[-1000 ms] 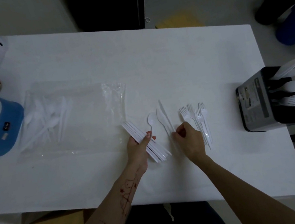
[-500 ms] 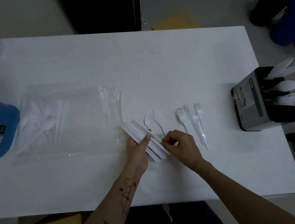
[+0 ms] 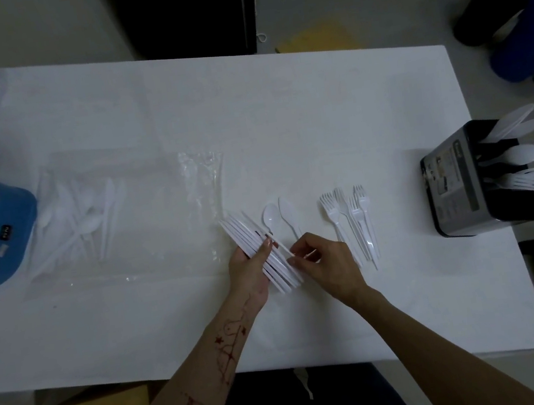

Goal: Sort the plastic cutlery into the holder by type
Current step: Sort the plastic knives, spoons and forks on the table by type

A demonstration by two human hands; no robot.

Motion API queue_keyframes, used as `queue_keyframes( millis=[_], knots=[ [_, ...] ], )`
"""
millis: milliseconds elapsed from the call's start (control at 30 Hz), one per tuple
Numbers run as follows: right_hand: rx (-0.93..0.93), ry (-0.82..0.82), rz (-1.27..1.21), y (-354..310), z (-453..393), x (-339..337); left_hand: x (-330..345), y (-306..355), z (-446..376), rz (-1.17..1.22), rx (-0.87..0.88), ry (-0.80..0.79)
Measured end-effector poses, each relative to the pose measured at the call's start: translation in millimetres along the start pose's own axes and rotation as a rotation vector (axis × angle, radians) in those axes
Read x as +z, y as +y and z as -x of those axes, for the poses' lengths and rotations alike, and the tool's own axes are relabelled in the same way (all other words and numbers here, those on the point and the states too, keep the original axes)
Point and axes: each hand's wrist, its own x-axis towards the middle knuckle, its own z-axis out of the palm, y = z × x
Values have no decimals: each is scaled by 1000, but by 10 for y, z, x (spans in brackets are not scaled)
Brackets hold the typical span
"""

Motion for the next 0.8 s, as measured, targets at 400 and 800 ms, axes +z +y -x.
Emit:
queue_keyframes(
  millis=[400, 800],
  knots=[
    [101, -9, -97, -14, -52, 2, -32, 24, 2, 93, -28, -1],
    [447, 148, 255, 59, -109, 11, -56, 9, -2, 0, -15, -47]
  ],
)
